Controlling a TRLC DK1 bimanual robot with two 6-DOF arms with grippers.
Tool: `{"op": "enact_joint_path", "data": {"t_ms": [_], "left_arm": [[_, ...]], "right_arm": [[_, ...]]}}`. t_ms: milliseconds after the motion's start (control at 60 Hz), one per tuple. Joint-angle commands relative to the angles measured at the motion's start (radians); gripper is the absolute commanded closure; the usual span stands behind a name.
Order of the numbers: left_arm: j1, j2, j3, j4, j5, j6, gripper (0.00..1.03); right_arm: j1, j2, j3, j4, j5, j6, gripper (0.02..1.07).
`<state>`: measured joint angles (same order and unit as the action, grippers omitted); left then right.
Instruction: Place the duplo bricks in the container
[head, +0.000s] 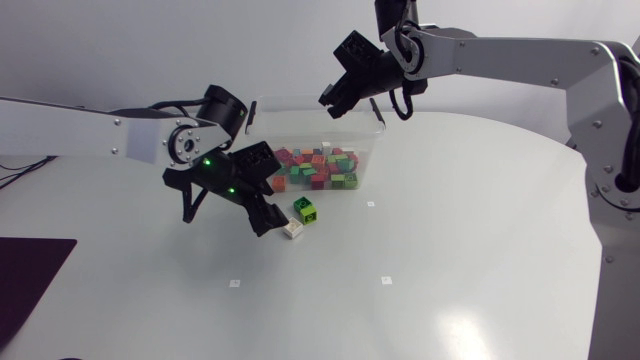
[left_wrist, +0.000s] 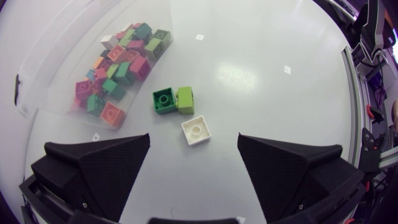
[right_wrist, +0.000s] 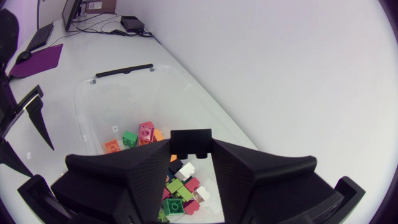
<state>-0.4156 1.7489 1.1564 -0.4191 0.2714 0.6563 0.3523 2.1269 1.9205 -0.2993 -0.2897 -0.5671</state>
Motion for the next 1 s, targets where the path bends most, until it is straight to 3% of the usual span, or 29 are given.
{"op": "enact_joint_path", "data": {"t_ms": [0, 100, 333, 700, 833, 983], "left_arm": [[-0.020, 0.043, -0.018, -0.003, -0.021, 0.009, 0.05], [-0.023, 0.078, -0.004, -0.001, -0.034, -0.024, 0.05], [-0.025, 0.152, 0.040, 0.016, -0.052, -0.113, 0.05], [-0.069, 0.224, 0.094, 0.069, -0.109, -0.236, 0.07], [-0.078, 0.245, 0.108, 0.069, -0.129, -0.244, 0.14], [-0.078, 0.253, 0.118, 0.068, -0.133, -0.251, 0.34]], "right_arm": [[0.008, 0.024, 0.046, -0.017, 0.009, 0.033, 0.17], [0.008, 0.004, 0.032, -0.017, 0.009, 0.041, 0.10], [0.014, -0.122, -0.106, 0.031, 0.007, 0.052, 0.09], [0.017, -0.397, -0.495, 0.183, 0.011, 0.067, 0.09], [0.011, -0.469, -0.604, 0.196, 0.009, 0.044, 0.09], [0.014, -0.542, -0.730, 0.198, 0.004, 0.049, 0.10]]}}
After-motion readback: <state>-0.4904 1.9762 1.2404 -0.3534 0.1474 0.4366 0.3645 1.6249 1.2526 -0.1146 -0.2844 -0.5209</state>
